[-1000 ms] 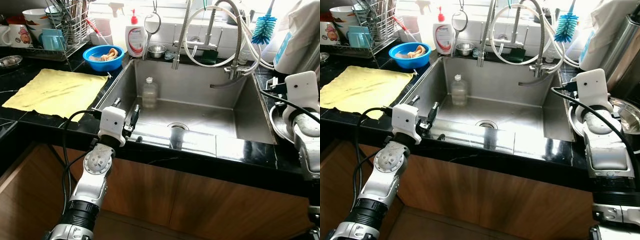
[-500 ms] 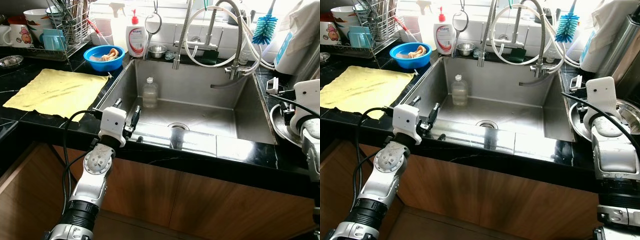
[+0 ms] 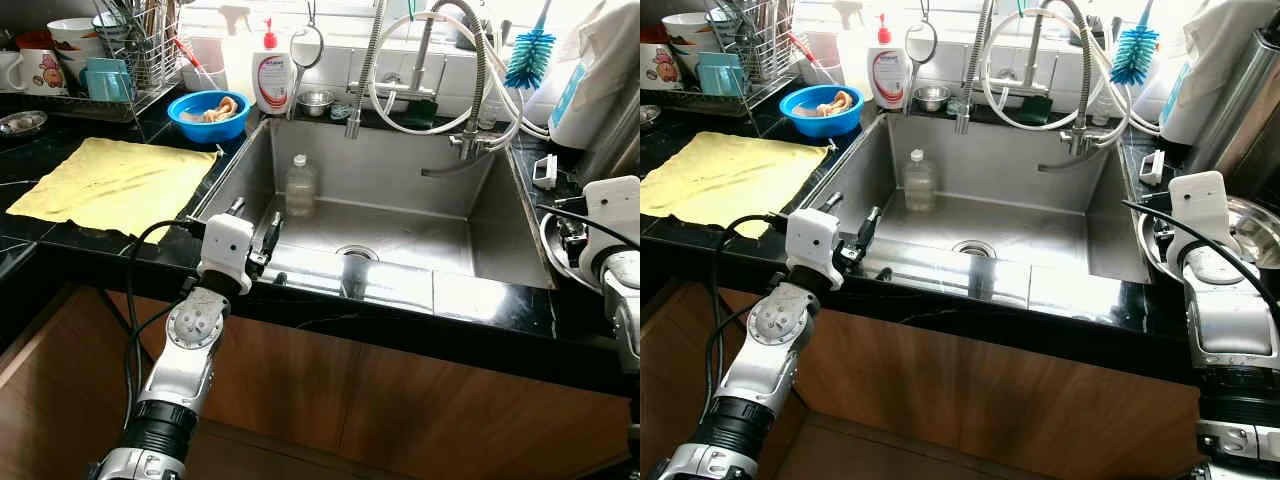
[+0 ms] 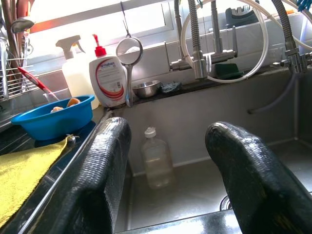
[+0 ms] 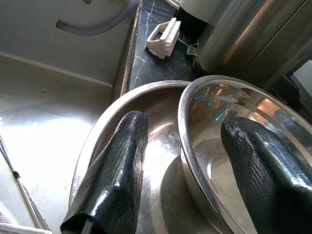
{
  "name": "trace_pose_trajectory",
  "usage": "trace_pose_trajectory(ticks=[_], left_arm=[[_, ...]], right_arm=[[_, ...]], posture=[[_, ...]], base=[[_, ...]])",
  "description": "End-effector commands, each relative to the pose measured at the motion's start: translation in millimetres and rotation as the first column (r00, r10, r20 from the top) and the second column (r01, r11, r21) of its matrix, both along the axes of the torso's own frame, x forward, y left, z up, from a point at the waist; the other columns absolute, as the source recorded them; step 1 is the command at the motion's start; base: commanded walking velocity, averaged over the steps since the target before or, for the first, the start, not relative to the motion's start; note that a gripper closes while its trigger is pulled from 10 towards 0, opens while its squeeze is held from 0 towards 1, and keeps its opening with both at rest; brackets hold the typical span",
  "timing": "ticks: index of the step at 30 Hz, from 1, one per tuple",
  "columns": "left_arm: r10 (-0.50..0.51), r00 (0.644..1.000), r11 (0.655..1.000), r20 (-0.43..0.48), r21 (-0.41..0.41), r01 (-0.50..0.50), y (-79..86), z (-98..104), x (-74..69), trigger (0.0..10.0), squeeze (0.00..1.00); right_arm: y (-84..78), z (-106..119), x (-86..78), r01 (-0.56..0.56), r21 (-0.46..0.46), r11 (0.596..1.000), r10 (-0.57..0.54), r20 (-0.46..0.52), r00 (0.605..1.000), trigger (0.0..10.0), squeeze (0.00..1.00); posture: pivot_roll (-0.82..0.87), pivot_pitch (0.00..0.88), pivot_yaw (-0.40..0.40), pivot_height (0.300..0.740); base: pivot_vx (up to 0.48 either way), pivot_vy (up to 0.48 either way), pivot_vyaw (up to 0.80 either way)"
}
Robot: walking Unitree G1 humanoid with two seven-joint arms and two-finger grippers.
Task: Kitchen organization
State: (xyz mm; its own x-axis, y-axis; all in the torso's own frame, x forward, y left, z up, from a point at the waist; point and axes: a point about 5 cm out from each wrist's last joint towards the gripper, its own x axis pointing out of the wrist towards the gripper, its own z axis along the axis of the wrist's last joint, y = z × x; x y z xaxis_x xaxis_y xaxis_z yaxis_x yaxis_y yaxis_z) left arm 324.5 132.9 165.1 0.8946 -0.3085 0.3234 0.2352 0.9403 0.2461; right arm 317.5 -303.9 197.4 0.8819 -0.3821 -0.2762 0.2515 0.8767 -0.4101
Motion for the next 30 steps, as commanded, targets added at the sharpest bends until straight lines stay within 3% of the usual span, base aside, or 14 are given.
trace_pose_trajectory(ticks=[1, 30], left_arm=[[-0.003, 1.0, 1.0, -0.009, 0.025, 0.003, -0.5, -0.5, 1.1, 10.0, 0.0], [-0.001, 1.0, 0.999, -0.004, 0.041, 0.002, 4.4, 2.1, 3.5, 10.0, 0.0]], right_arm=[[-6.0, 0.2, -2.7, 0.025, -0.001, 1.0, -0.025, -0.011, 1.0, 10.0, 0.0], [-8.7, -7.1, -4.9, 0.063, -0.004, 0.998, -0.064, -0.031, 0.997, 10.0, 0.0]], posture=[[0.0, 0.0, -0.011, 0.74], [0.01, 0.0, 0.006, 0.74]], base=[[0.0, 0.0, 0.0], [0.0, 0.0, 0.0]])
